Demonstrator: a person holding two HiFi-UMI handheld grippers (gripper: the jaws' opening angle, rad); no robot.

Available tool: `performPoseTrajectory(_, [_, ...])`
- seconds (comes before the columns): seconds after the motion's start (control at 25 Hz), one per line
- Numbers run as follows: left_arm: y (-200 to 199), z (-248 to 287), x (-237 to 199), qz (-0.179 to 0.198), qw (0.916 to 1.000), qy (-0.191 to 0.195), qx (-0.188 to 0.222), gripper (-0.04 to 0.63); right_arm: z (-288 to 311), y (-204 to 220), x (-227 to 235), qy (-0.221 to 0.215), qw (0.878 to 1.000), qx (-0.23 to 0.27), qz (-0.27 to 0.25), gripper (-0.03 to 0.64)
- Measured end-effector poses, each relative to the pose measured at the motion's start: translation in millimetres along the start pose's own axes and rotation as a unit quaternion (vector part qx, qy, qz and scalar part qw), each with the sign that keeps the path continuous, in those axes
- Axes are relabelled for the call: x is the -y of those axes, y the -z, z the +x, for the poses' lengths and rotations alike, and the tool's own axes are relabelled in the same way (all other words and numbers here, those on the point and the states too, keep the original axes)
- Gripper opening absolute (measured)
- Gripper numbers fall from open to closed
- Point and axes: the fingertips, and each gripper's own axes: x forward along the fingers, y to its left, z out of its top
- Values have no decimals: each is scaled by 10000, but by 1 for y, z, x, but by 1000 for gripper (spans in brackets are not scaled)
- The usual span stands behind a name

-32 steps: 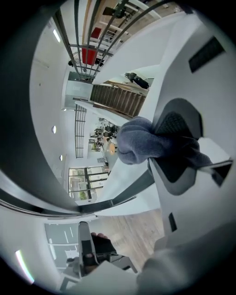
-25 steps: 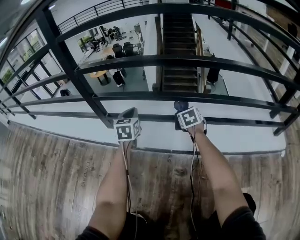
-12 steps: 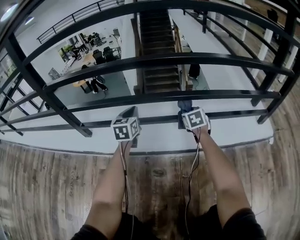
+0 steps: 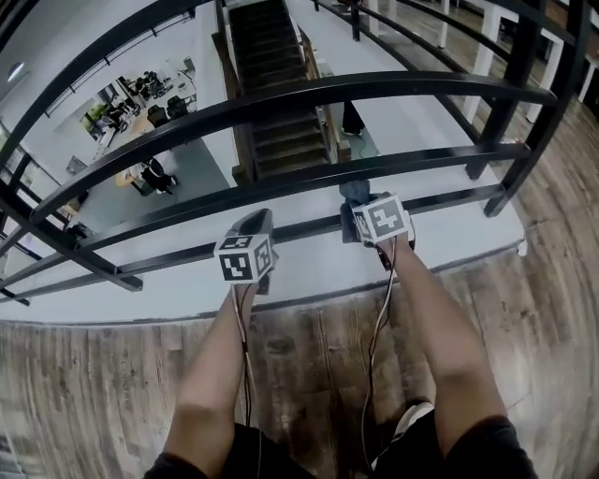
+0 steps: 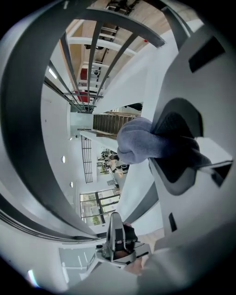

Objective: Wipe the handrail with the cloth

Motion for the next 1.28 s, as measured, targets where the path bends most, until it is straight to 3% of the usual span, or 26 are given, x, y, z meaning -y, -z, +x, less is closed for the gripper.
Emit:
performPoseTrajectory(0.36, [-33,60,138,-143,9964,761,332,-2,-26,31,110,326,9994,78,-57,104])
performPoseTrajectory(0.56, [-36,98,211,69,9935,1099,273,-2,-45,51,187,471,9978,207,425,104])
performPoseTrajectory(0.76, [-31,131,266,110,9924,1224,115,-2,-72,77,258,865,9930,353,725,104])
performPoseTrajectory(0.92, [-29,156,300,221,9940,1064,-119,-2,-87,90,297,929,9869,636,1156,106])
performPoseTrajectory(1.08, [-27,164,334,226,9922,1193,-266,-2,-99,103,322,1279,9870,565,798,106])
performPoseTrajectory(1.28, [-48,170,371,327,9889,1445,-97,-2,-117,106,359,1785,9796,644,654,106])
